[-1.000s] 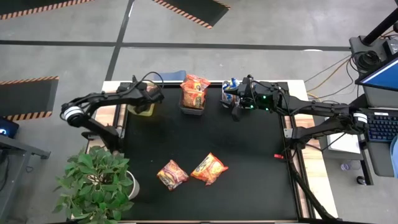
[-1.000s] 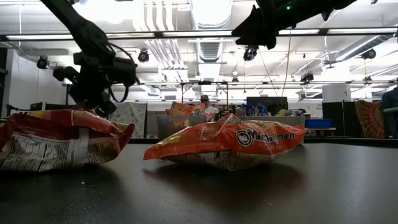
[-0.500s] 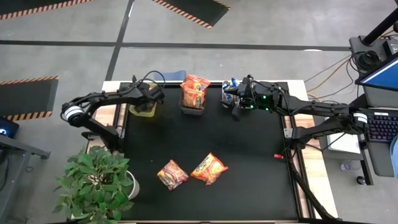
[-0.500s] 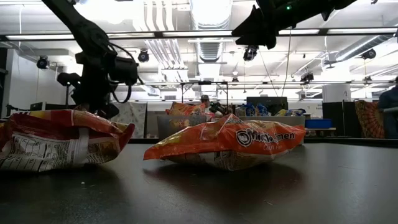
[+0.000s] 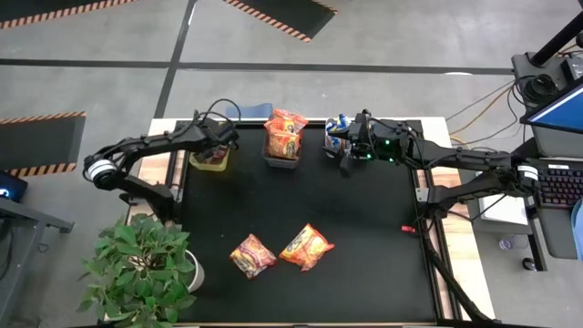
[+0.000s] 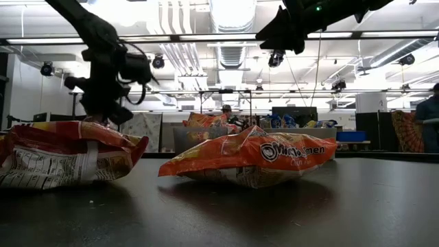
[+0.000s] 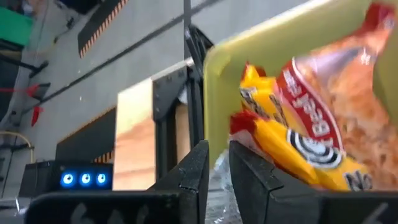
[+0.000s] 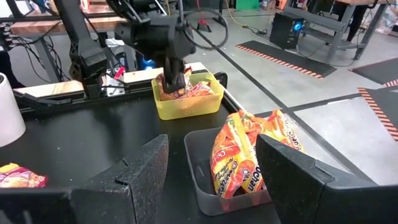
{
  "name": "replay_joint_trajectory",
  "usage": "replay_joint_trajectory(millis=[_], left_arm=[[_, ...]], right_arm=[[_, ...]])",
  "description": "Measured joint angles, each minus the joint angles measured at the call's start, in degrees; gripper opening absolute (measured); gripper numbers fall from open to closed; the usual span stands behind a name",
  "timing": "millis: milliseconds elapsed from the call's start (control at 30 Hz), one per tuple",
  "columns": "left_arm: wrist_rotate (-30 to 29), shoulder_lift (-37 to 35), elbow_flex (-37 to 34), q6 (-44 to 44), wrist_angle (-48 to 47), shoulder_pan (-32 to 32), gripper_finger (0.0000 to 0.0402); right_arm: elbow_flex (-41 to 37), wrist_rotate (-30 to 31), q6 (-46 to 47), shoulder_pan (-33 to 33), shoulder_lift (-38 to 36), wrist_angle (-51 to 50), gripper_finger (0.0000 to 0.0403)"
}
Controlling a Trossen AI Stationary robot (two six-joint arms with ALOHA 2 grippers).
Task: Sort Maruchan noodles
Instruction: Put the red noodle pack into the white bin, then put the orange noodle pack into the black bin
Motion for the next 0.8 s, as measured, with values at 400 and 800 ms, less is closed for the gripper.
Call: replay_joint_trajectory(millis=[400,800], left_arm=[[0.6,-8.6,1.5,2.2,-0.6,-5.5,0.0082],[4.7,-12.9,1.5,2.3,0.1,-27.8,0.0083]], right_arm=[[0.0,-0.2,3.8,0.0,0.0,-1.6,0.0231],[1.2,-17.3,18.5,4.8,7.5,-7.8,0.0224]])
